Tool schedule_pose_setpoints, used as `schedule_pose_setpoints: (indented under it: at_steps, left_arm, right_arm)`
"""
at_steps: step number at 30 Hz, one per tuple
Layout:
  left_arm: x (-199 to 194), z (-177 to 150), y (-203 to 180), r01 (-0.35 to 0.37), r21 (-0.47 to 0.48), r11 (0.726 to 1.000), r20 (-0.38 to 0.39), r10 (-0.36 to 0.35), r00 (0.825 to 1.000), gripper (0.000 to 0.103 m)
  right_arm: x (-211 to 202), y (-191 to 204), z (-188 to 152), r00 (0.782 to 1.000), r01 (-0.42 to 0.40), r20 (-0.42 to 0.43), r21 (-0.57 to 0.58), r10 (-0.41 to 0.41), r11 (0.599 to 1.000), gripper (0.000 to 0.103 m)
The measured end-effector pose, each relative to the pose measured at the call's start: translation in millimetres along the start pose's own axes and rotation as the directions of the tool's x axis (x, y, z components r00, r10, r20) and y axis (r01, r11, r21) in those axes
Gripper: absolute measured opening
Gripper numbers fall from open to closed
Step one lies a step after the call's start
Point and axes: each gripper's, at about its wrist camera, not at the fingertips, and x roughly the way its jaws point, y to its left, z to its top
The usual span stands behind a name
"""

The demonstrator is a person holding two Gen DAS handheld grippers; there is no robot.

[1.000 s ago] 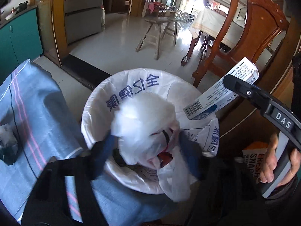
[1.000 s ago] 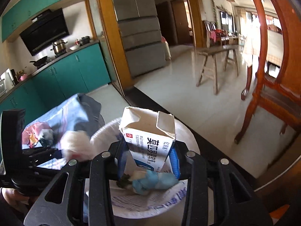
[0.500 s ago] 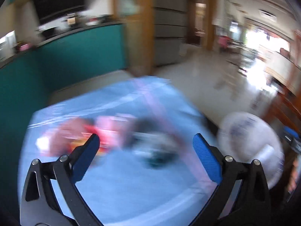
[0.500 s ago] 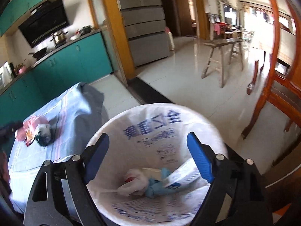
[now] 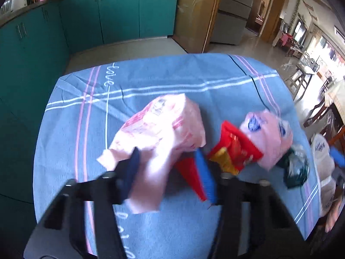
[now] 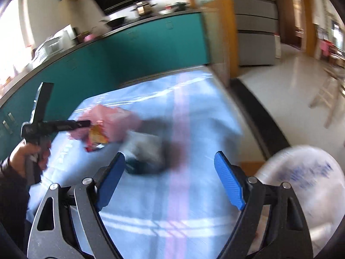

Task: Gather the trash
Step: 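Grasp the pink plastic bag with the left gripper while the right gripper grasps the clear bag, then lift the pink bag with the left gripper while the right gripper holds the clear bag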

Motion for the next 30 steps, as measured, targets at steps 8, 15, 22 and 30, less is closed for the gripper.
schedule_pose_setpoints:
  at_steps: [8,15,22,30]
  left_arm:
    - [-35,-45,2,0.118,-0.047,0.992,0.046,-0.116,0.992,0.013]
    - [-90,-94,-20,0.043,-0.053,0.998,0.145,-0.035,0.989,0.013]
    - [-128,-131,-36,-0.061,-0.085,0.995,0.189,0.076,0.979,0.013]
    - [-136,-155,-37,-0.048,-0.117,0.992,0.146,0.065,0.987,0.019]
  right_arm:
    - [76,39,19,0.99,0.03,-0.132,-0.087,-0.042,0.996,0.082]
    - [73,48,-3,0.988,0.035,-0.144,-0.134,-0.054,0.99,0.06]
    - [26,51,-26,0.994,0.01,-0.102,-0.146,-0.025,0.989,0.059]
    - [-13,47,-49,0.993,0.011,-0.116,-0.146,-0.028,0.989,0.059]
